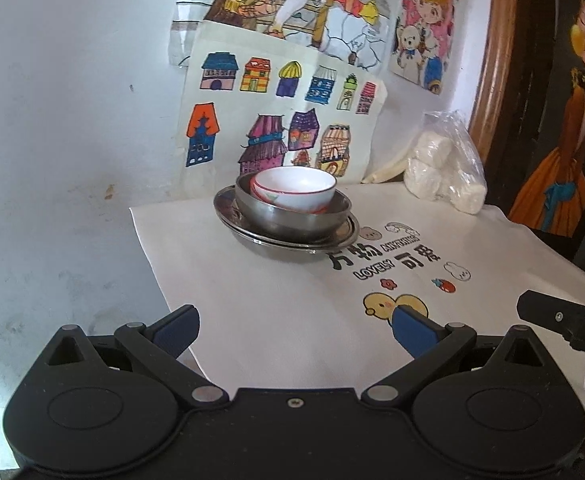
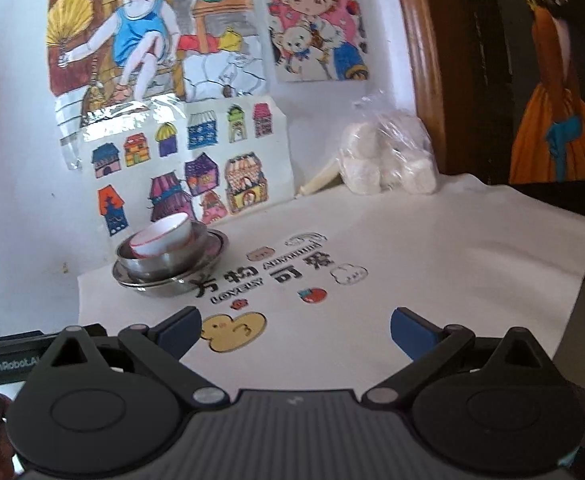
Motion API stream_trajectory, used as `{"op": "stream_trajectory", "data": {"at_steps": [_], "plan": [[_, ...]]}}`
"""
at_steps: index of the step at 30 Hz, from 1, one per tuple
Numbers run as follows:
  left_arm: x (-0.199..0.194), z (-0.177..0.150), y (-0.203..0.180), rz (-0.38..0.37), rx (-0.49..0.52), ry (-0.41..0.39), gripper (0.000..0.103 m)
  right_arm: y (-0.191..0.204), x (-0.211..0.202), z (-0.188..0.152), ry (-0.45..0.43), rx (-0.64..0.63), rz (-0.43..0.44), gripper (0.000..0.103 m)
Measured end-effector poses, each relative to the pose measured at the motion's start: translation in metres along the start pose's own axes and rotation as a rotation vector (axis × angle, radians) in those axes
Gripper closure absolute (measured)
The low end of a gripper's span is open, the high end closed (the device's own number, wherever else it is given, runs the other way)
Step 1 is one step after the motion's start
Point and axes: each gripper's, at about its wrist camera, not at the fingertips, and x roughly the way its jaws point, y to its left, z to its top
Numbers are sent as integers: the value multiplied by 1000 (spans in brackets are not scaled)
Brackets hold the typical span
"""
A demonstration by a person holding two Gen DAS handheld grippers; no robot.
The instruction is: Organize plates and bowls
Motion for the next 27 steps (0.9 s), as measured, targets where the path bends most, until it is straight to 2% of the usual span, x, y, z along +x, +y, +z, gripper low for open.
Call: {"op": "stream_trajectory", "data": {"at_steps": [5,15,27], "plan": [[4,-6,-1,15,6,2,1,-4,-1,-9,-11,-2,-29,0],[5,-12,-2,12,25,-52,1,-7,3,-21,-32,5,-43,0],[10,-17,-5,26,65,-70,1,-12,14,-26,-12,11,-56,0]]}}
